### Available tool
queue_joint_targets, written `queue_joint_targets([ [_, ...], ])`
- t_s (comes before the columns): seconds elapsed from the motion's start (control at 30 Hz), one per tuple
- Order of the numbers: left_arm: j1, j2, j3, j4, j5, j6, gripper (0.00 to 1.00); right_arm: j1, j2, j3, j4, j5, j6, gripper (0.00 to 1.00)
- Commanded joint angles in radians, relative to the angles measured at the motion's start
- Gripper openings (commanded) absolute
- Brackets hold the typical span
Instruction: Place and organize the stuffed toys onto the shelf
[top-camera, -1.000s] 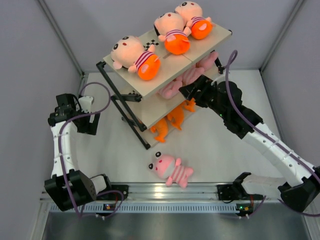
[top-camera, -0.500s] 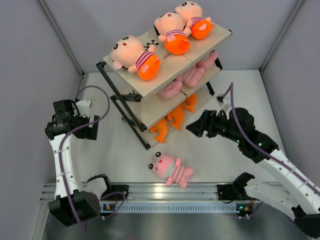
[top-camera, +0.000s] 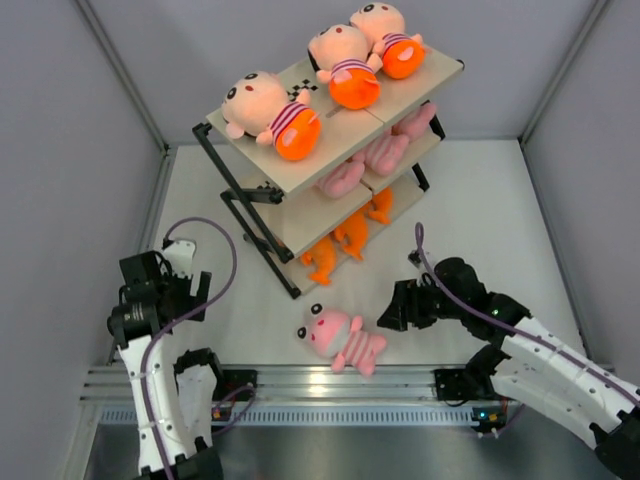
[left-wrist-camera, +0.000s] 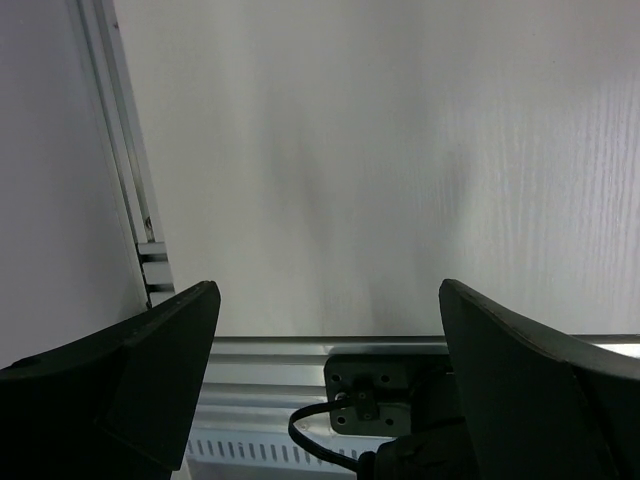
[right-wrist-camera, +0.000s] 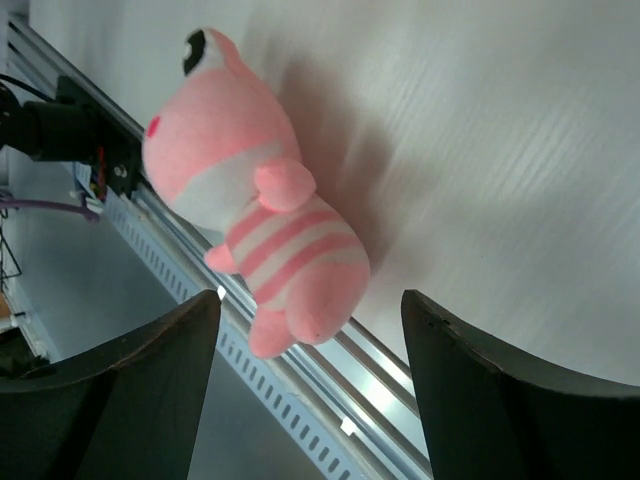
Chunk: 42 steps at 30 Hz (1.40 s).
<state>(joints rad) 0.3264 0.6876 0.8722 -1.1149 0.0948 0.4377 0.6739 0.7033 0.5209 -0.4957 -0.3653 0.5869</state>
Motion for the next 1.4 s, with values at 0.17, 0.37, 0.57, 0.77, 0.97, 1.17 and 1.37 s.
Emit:
queue_joint_targets([
  [0.17,-0.001,-0.259,-0.027,-0.080,0.151,0.179,0.98,0.156,0.053,-0.136,0.173,0.031,0.034,0.73],
  [0.37,-0.001,-0.113,-0.026,-0.080,0.209,0.229,0.93,0.259,0.154,-0.177,0.324,0.036,0.060,0.72],
  [0.57,-0.001,-0.086,-0.088,-0.024,0.302,0.352,0.92,0.283,0.216,-0.229,0.523,0.011,0.100,0.32],
  [0.77,-0.001,-0.135,-0.131,0.081,0.310,0.319,0.93,0.300,0.118,-0.174,0.447,0.008,0.114,0.00],
  [0.97,-0.001,-0.125,-0.134,0.113,0.359,0.277,0.92,0.302,-0.119,0.068,0.120,0.060,0.038,0.00],
  [1.17,-0.001,-0.151,-0.134,0.113,0.338,0.265,0.92,0.302,-0.119,0.352,-0.070,0.164,0.001,0.00],
  [1.37,-0.001,-0.169,-0.136,0.112,0.335,0.263,0.93,0.300,0.077,0.545,-0.043,0.246,-0.004,0.00],
])
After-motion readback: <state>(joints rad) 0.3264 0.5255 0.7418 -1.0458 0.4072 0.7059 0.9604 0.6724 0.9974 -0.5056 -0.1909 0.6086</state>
